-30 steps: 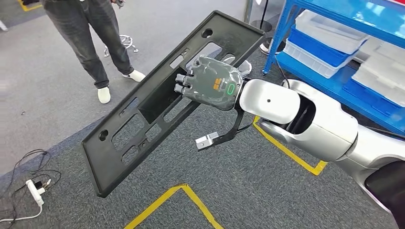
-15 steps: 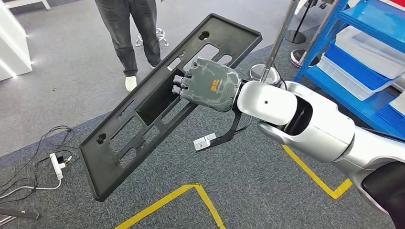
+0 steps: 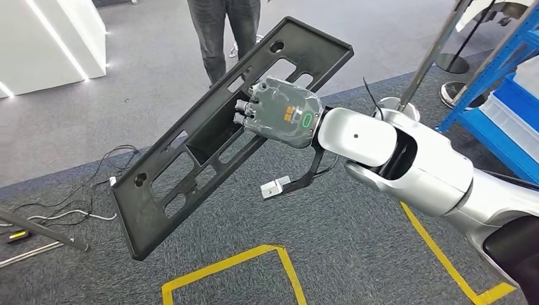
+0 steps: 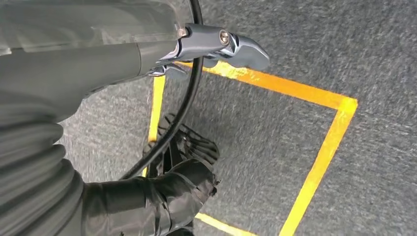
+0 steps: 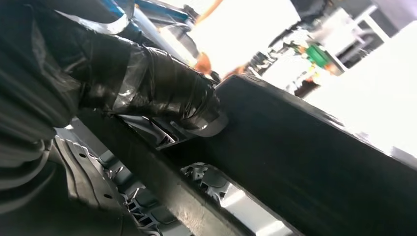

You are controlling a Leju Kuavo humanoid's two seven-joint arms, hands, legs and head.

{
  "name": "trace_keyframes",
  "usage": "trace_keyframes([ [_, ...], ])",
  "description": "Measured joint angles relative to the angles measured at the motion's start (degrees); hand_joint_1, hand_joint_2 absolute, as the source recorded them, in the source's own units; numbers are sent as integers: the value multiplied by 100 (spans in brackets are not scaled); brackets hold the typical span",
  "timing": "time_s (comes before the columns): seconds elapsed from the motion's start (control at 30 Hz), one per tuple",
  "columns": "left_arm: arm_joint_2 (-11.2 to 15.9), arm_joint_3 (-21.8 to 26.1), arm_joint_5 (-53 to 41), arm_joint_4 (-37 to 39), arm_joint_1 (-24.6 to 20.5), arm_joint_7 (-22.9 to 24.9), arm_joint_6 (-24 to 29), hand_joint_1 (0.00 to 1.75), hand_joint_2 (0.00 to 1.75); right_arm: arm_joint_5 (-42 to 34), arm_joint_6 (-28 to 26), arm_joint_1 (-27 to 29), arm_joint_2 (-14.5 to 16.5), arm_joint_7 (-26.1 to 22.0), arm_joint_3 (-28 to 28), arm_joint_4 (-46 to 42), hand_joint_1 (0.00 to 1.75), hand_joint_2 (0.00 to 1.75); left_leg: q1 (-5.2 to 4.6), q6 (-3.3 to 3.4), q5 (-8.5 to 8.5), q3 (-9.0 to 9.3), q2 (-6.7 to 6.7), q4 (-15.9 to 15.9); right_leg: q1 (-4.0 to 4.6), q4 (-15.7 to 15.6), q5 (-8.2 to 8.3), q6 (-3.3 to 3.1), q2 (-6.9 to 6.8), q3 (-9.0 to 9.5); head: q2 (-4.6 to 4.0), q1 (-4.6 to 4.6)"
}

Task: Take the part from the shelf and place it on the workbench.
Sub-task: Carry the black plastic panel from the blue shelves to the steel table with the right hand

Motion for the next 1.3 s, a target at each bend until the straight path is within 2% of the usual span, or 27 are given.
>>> trace_keyframes([
  [0.03,-1,-1,-4,1,1,0,-2,0,175,0,0,8,0,1,1,1,175,175,5,-16,27,-25,10,64,0,9,-11,7,-75,-2,0,0],
  [0.07,0,-1,-6,1,4,0,-3,0,175,1,0,12,0,1,1,2,175,175,9,-25,153,75,32,-101,-1,22,-26,18,-147,0,0,-1],
  [0.13,10,-1,-7,1,7,-1,-3,0,175,1,-2,9,0,1,0,2,175,175,-5,-5,480,517,195,-880,7,60,-70,56,-280,13,0,-1],
  [0.2,22,-1,-12,-1,4,-1,-3,0,175,1,-4,-4,0,2,-1,2,175,175,-43,76,627,805,321,-1418,36,100,-112,109,-387,20,0,2],
  [0.23,23,-1,-15,-1,6,-2,-3,0,175,2,-5,-8,1,2,-1,2,175,175,-64,124,613,821,317,-1468,52,106,-123,137,-431,23,0,4],
  [0.3,23,-1,-21,0,19,-2,-4,0,175,2,-9,-13,8,3,-1,1,175,175,-60,204,635,810,195,-1472,56,109,-147,200,-494,37,0,4],
  [0.37,22,-1,-21,-1,28,-2,-3,0,175,4,-10,-19,16,4,-4,-1,175,175,-37,275,658,821,90,-1503,29,293,-305,261,-297,-26,0,6],
  [0.43,22,-1,-21,-2,19,-2,-4,0,175,8,-10,-19,14,6,-7,1,175,175,-31,321,675,820,-6,-1517,2,927,-664,288,5,-316,0,7],
  [0.47,21,-1,-21,-1,12,-2,-5,0,175,9,-10,-13,12,7,-8,1,175,175,-38,334,677,811,-59,-1512,-2,1338,-843,289,73,-518,0,7],
  [0.5,20,-1,-21,-1,7,-2,-7,0,175,11,-10,-2,10,8,-7,2,175,175,-47,340,678,802,-124,-1505,0,1666,-941,287,97,-689,0,7],
  [0.53,19,-1,-21,-1,4,-2,-8,0,175,12,-9,8,9,8,-5,2,175,175,-55,343,678,797,-195,-1494,1,1818,-932,279,106,-780,0,6],
  [0.57,17,-1,-21,0,4,-2,-8,0,175,13,-9,15,9,8,-5,2,175,175,-63,344,677,794,-275,-1480,2,1712,-793,258,120,-749,0,7],
  [0.6,17,-1,-21,-1,3,-2,-7,0,175,13,-10,16,9,8,-5,2,175,175,-72,343,676,795,-358,-1467,6,1397,-569,224,164,-618,0,7],
  [0.67,10,-1,-21,-1,-3,-2,-6,0,175,14,-10,9,7,8,-8,2,175,175,-78,330,678,777,-506,-1444,4,599,-190,126,433,-278,0,4],
  [0.73,6,0,-19,-1,-5,3,-2,0,175,16,-10,0,5,9,-8,2,175,175,-47,278,698,722,-626,-1440,13,237,-93,71,623,-141,0,3],
  [0.8,3,1,-14,-2,7,13,2,0,175,17,-8,-5,8,8,-7,2,175,175,-19,193,735,688,-765,-1472,15,168,-77,61,524,-108,0,4],
  [0.83,-2,1,-11,0,15,15,-1,0,175,17,-5,-7,14,8,-7,3,175,175,-25,160,727,677,-756,-1463,3,107,-56,49,443,-65,0,2],
  [0.87,-3,1,-9,2,19,16,-2,0,175,17,0,-11,20,8,-7,4,175,175,-37,135,670,640,-651,-1387,-15,42,-29,29,356,-16,0,-8],
  [0.9,4,2,-7,3,16,16,-2,0,175,19,11,-17,26,9,-7,6,175,175,-49,111,551,551,-480,-1195,-33,-15,-5,11,269,28,0,-17],
  [0.97,16,2,-8,5,2,15,-4,0,175,21,42,-26,36,9,2,11,175,175,-33,60,209,226,-122,-518,-21,-42,0,-15,110,56,0,-36],
  [1.0,17,2,-12,5,-5,15,-6,0,175,21,57,-24,43,8,15,15,175,175,-15,28,85,56,-44,-178,-17,-33,-11,-13,29,55,0,-37],
  [1.03,16,2,-16,5,-5,16,-9,0,175,21,67,-21,51,8,32,20,175,175,6,-1,54,-40,-9,10,-15,-21,-26,-7,-50,55,0,-36],
  [1.07,15,2,-20,5,-4,16,-13,0,175,21,74,-18,62,8,51,26,175,175,27,-28,120,-34,15,2,-18,-4,-47,7,-129,55,0,-37],
  [1.13,19,2,-21,5,-1,17,-13,0,175,21,83,-20,91,8,75,33,175,175,49,-58,465,326,153,-684,-22,57,-109,57,-271,63,0,-36],
  [1.17,21,2,-19,5,-4,17,-12,0,175,21,90,-26,108,8,80,35,175,175,36,-46,596,523,245,-1043,-11,94,-147,92,-331,62,0,-37],
  [1.23,27,2,-11,5,-8,22,-9,0,175,21,115,-40,139,10,84,43,175,175,0,26,685,710,335,-1416,20,148,-201,162,-426,60,0,-29],
  [1.3,29,2,-8,5,-2,36,-8,0,175,17,144,-54,194,19,94,51,175,175,-23,116,683,690,223,-1414,35,138,-217,222,-516,79,0,-23],
])
